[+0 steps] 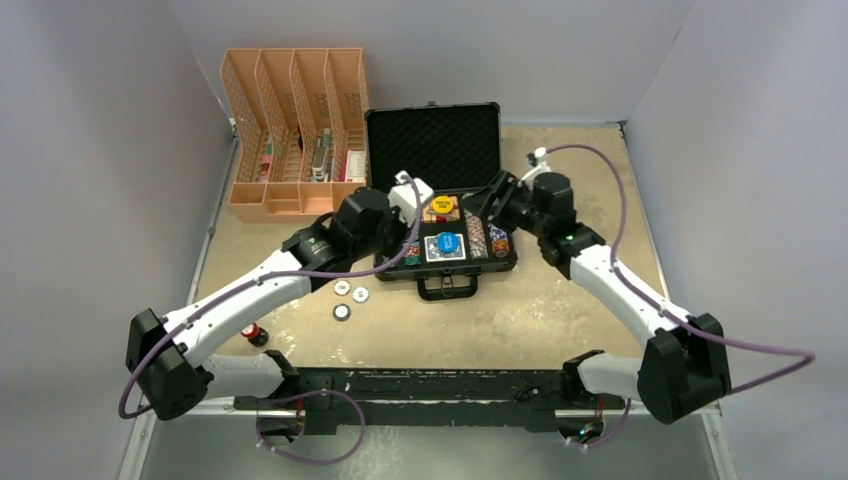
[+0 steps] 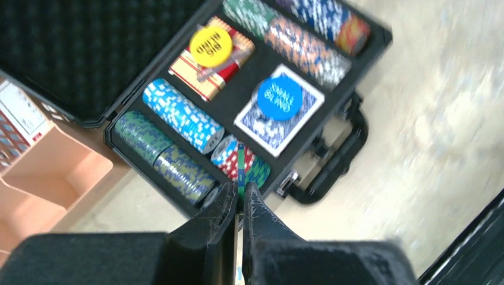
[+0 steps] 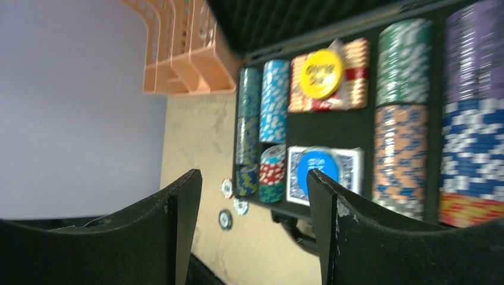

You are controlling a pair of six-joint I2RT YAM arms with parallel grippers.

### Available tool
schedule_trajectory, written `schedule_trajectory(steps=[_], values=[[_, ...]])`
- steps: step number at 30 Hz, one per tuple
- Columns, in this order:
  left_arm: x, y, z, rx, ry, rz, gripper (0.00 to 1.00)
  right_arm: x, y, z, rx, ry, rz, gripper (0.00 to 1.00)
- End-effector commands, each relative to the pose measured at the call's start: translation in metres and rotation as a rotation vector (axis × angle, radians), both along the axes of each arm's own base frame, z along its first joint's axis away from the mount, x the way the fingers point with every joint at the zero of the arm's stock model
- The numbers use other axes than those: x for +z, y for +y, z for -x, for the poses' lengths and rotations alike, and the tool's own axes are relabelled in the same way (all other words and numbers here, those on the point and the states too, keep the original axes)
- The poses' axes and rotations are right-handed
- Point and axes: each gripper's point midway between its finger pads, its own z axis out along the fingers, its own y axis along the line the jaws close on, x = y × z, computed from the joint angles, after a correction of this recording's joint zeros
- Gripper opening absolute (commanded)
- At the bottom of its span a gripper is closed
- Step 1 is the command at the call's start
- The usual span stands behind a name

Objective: Pack up texas hold em set

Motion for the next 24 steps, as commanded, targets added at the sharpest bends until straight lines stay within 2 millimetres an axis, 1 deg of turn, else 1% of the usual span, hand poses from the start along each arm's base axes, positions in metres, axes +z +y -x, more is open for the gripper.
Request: schedule_trajectory(steps=[1, 2, 5, 8, 10, 13, 16, 22, 24], values=[[-0.036, 0.013, 0.023, -0.409, -0.028, -0.388, 0.00, 0.003, -0.037, -0.002, -0.039, -0.048, 0.062, 0.67], [-0.044, 0.014, 0.025, -0.465, -0.030, -0.437, 0.00, -0.002, -0.044, 0.000, -0.042, -0.035, 0.078, 0.67], [-0.061, 0.011, 0.011, -0.497, -0.047, -0.515, 0.00, -0.010, -0.056, 0.005, -0.043, -0.027, 0.102, 0.66], [-0.076, 0.002, 0.007, -0.547, 0.003, -0.550, 0.00, -0.015, -0.064, 0.010, -0.037, -0.029, 0.111, 0.66], [-0.083, -0.006, 0.006, -0.568, 0.026, -0.542, 0.00, -0.017, -0.068, 0.012, -0.041, -0.029, 0.117, 0.66], [-0.091, -0.013, 0.002, -0.575, 0.029, -0.531, 0.00, -0.019, -0.073, 0.014, -0.046, -0.034, 0.112, 0.66], [-0.098, -0.015, -0.004, -0.557, 0.033, -0.544, 0.00, -0.019, -0.074, 0.015, -0.046, -0.034, 0.111, 0.65], [-0.113, -0.012, -0.008, -0.554, 0.082, -0.596, 0.00, -0.017, -0.077, 0.015, -0.053, -0.042, 0.119, 0.65], [-0.113, -0.010, -0.013, -0.524, 0.075, -0.612, 0.00, -0.018, -0.078, 0.015, -0.051, -0.041, 0.123, 0.65]])
